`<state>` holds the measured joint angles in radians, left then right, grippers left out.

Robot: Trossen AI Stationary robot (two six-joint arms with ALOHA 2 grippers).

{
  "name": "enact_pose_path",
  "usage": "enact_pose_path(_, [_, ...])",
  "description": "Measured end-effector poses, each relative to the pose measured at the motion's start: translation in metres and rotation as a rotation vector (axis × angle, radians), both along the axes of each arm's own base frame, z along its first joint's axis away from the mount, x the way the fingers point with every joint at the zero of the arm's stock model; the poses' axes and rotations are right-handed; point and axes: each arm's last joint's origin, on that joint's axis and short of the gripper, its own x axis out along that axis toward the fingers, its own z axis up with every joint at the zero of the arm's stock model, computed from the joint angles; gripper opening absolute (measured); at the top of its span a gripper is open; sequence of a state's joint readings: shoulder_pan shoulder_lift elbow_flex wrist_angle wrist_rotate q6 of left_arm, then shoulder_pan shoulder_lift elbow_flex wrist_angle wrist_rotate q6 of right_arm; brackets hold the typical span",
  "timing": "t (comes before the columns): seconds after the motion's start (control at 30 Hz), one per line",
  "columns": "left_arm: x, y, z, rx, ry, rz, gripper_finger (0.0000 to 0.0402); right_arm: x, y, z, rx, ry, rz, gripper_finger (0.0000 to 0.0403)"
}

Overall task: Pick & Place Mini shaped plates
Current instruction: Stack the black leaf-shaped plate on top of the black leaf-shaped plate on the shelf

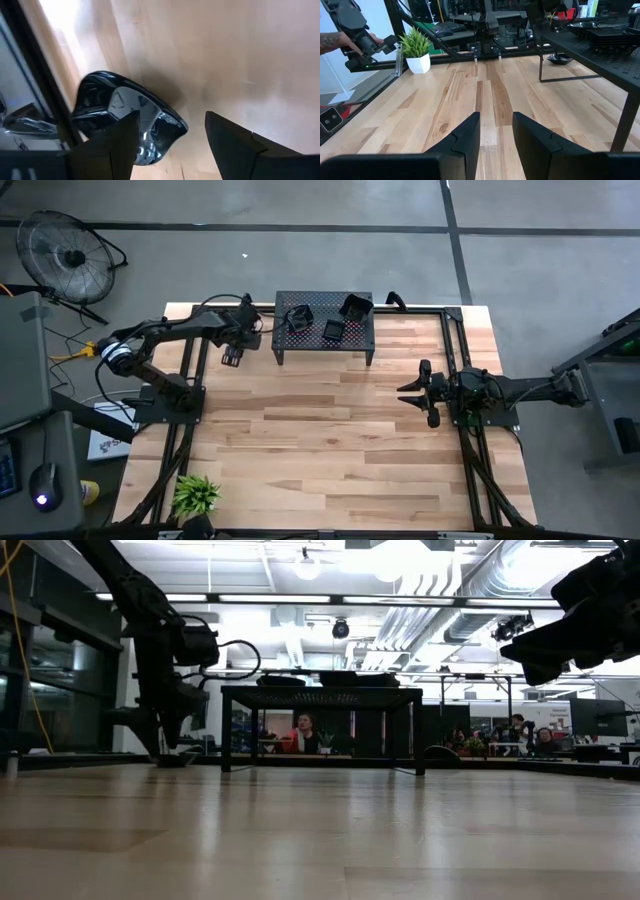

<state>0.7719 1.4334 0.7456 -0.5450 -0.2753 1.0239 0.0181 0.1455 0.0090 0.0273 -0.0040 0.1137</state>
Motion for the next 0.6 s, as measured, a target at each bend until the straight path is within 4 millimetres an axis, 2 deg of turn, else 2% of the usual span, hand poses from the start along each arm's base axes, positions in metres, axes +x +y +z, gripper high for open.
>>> enact_pose_path(0.27, [0.002,0.003,-0.014,-0.016,0.061,0.019,0.0221,0.000,0.000,0.000,0.001,0.000,0.000,0.0110])
enact_pose_path(0.6, [0.003,0.006,-0.017,0.025,0.080,0.058,0.0221,0.000,0.000,0.000,0.000,0.000,0.000,0.0110])
